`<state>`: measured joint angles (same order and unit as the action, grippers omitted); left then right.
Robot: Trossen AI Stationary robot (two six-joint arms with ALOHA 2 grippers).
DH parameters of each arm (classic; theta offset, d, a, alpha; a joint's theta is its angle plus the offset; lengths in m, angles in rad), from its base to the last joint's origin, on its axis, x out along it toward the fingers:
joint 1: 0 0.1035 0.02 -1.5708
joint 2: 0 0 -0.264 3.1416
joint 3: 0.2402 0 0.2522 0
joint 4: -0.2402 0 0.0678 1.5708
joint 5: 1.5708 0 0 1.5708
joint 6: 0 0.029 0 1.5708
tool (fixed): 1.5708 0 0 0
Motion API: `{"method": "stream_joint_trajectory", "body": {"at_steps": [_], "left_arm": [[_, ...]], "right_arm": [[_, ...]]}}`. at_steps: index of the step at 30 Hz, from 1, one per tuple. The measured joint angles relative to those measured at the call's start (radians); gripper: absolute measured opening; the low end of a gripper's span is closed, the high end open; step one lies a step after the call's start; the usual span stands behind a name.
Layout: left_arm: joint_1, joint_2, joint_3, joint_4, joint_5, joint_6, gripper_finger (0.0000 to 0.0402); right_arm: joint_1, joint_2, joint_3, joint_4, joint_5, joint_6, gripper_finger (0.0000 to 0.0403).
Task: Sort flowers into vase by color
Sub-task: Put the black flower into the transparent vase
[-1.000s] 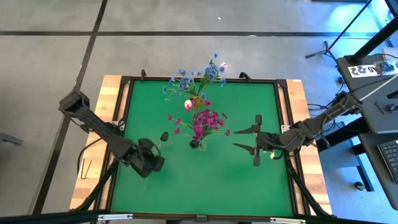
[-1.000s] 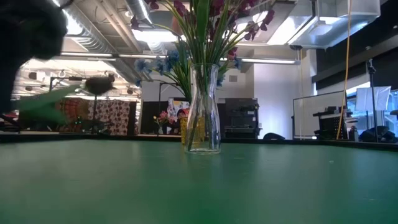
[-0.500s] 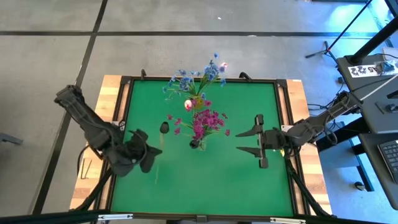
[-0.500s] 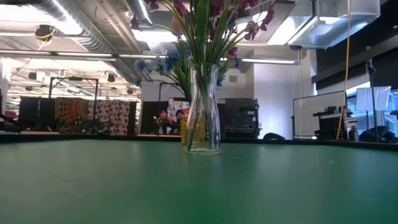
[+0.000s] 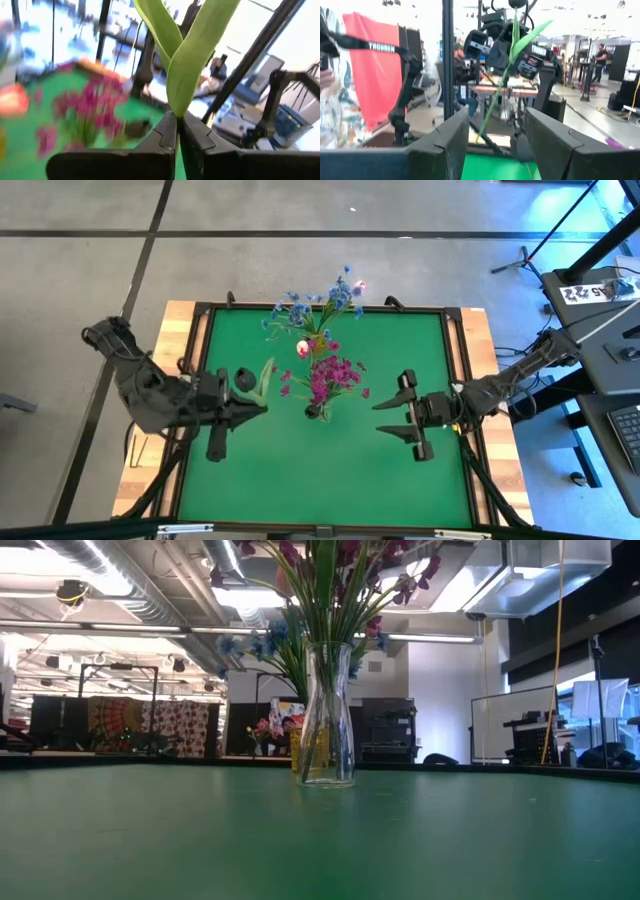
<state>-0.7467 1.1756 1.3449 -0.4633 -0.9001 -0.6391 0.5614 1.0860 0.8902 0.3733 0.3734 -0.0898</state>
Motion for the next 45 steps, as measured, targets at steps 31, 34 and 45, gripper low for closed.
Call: {"method": "stream_joint_trajectory", "body": {"at_steps": [31,34,45], "left_arm": [[0.406,0.177,0.0,0.525,0.629,0.385,0.0004],[0.418,0.196,0.0,0.521,0.649,0.39,0.0004],[0.413,0.206,-0.001,0.468,0.663,0.407,0.0004]], "right_arm": [[-0.196,0.343,0.362,-0.117,-0.115,0.137,0.0191],[-0.205,0.364,0.392,-0.161,-0.12,0.143,0.0191],[-0.208,0.367,0.395,-0.163,-0.111,0.146,0.0157]]}}
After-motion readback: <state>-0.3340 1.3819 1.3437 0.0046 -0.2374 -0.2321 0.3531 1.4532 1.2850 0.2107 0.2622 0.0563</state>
